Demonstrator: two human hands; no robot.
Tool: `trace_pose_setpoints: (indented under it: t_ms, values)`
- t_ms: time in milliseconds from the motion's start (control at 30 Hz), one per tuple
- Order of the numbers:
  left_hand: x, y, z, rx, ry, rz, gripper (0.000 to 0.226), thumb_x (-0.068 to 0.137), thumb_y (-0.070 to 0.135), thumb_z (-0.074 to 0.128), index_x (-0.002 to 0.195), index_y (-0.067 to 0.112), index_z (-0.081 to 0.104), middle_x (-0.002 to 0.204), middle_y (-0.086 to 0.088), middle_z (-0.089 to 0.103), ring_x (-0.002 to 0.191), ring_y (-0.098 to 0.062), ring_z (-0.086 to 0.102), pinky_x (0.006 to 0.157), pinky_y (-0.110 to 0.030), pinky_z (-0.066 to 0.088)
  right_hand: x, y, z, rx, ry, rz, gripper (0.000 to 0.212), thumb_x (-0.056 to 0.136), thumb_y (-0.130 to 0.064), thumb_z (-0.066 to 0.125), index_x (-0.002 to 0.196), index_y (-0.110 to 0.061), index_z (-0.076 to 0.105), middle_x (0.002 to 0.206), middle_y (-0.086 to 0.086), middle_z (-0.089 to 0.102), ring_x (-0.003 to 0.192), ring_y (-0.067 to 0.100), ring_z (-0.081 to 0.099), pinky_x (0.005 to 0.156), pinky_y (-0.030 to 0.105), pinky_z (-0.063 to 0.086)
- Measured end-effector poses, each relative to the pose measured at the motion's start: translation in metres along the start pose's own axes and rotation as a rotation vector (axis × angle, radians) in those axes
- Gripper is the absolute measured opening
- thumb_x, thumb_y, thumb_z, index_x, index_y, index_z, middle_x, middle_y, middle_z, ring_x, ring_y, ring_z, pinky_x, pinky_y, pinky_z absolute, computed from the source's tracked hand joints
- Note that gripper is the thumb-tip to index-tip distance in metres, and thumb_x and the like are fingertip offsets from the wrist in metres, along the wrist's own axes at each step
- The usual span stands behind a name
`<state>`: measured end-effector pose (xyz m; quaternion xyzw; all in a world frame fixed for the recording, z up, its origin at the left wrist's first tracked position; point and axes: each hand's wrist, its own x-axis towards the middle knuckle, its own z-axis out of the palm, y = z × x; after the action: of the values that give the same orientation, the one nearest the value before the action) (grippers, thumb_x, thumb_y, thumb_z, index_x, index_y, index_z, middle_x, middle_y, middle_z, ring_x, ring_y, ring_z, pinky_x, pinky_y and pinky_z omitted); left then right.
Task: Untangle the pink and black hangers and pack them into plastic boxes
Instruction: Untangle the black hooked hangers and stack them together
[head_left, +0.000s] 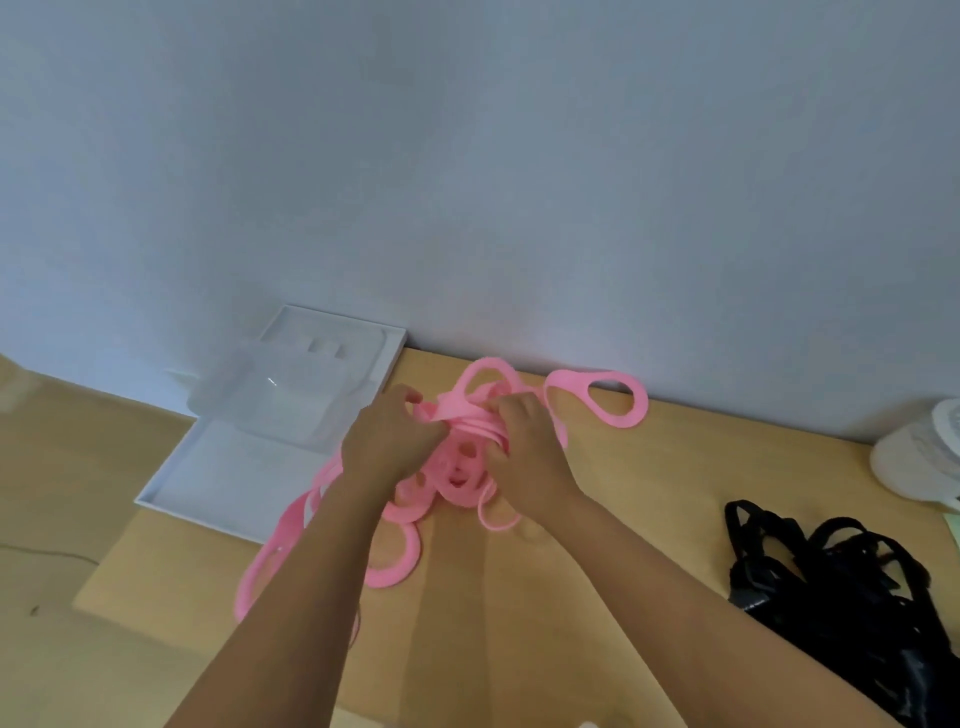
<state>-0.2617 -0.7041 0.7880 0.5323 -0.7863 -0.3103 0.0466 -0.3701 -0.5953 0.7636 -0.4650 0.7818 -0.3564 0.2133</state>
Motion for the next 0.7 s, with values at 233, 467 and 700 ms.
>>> trace_pose_setpoints:
  t_ms: [233,467,700]
  values:
    - [0.011,-0.033,0.030,0.316,0.064,-0.058,0.043,0.092,0.041,0.040,0.124,0.013,0.045,0.120,-0.012,0.043,0.110,-0.030,0.041,0.089,-0.040,0.039,0.012,0.017,0.024,-0.003,-0.188,0.017,0.055,0.084,-0.031,0.063,0.134,-0.025,0.042,0.128,-0.005,0.041,0.117,0.011,0.035,0.099,0.026,0.032]
    - [0.006,-0.050,0.035,0.247,0.018,-0.022,0.095,0.064,0.067,0.049,0.144,0.023,0.020,0.145,-0.010,0.022,0.138,-0.030,0.014,0.110,-0.051,0.020,0.025,0.047,0.008,-0.069,0.141,0.442,0.066,0.078,-0.034,0.067,0.136,-0.028,0.036,0.138,0.007,0.034,0.128,0.030,0.034,0.100,0.042,0.036]
    - [-0.012,-0.082,0.032,0.129,0.177,-0.083,0.107,0.051,0.076,0.054,0.140,0.022,0.030,0.137,-0.010,0.040,0.128,-0.031,0.034,0.105,-0.045,0.029,0.026,0.031,0.010,0.225,0.089,0.511,0.021,0.093,-0.009,0.042,0.105,-0.012,0.059,0.090,0.004,0.063,0.074,0.016,0.055,0.063,0.028,0.044]
